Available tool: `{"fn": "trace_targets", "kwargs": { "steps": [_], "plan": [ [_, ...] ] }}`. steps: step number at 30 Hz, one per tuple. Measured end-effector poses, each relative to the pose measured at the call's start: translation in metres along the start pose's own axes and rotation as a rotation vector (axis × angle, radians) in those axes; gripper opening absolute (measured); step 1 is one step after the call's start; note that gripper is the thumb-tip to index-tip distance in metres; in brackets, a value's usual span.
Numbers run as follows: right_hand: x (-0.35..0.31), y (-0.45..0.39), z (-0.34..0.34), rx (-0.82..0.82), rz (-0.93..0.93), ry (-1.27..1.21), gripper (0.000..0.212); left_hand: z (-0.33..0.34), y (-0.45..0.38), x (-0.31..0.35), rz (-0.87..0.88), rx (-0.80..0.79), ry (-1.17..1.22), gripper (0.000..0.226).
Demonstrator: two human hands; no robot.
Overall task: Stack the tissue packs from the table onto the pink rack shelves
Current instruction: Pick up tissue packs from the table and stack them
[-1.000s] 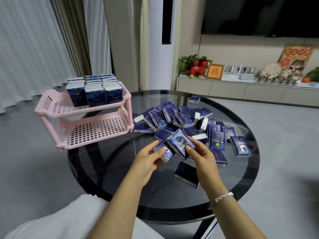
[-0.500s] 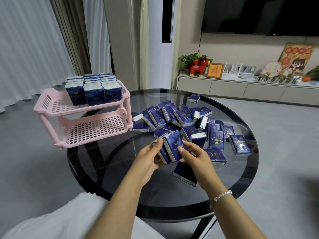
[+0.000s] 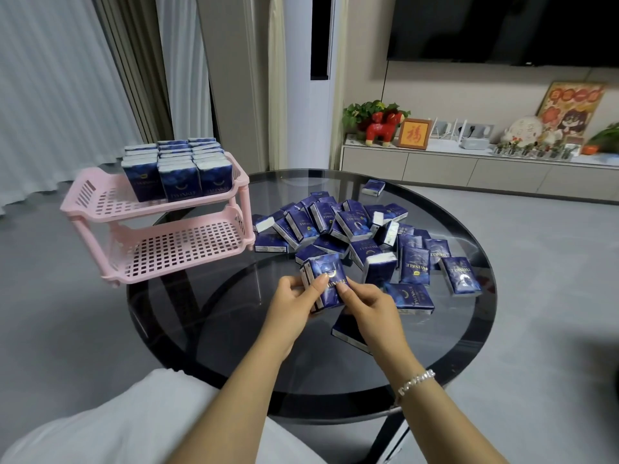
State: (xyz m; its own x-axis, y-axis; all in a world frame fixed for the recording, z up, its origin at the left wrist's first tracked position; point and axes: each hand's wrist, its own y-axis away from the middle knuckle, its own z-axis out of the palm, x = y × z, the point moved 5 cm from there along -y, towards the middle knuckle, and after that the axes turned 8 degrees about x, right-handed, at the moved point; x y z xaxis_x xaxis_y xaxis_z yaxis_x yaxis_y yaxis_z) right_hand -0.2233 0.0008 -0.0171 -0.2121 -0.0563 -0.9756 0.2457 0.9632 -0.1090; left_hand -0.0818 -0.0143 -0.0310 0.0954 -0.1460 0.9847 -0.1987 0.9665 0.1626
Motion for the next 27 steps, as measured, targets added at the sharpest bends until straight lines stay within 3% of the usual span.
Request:
{"fn": "trace_targets", "kwargs": {
  "steps": [5,11,14,19,23,27],
  "plan": [
    [0.002,-0.012,-0.026,-0.074,0.034,0.222,0.026,-0.007,-0.008,-0.006,-0.046,0.07,0.025,0.039],
    [0.018,-0.016,-0.039,-0.363,0.079,0.702,0.047,-0.012,-0.015,-0.012,-0.089,0.122,0.064,0.04],
    [0.022,-0.013,-0.035,-0.387,0.027,0.785,0.037,-0.013,-0.015,-0.013,-0.091,0.128,0.078,0.041],
    [0.015,-0.005,-0.029,-0.348,0.027,0.684,0.04,-0.016,-0.015,-0.01,-0.069,0.138,0.125,0.039],
    [0.006,-0.003,-0.028,-0.277,0.014,0.395,0.032,-0.018,-0.011,-0.002,-0.019,0.142,0.126,0.032],
    [-0.004,-0.013,-0.034,-0.253,-0.007,0.318,0.048,-0.02,-0.009,0.003,0.013,0.129,0.105,0.02]
  ]
}}
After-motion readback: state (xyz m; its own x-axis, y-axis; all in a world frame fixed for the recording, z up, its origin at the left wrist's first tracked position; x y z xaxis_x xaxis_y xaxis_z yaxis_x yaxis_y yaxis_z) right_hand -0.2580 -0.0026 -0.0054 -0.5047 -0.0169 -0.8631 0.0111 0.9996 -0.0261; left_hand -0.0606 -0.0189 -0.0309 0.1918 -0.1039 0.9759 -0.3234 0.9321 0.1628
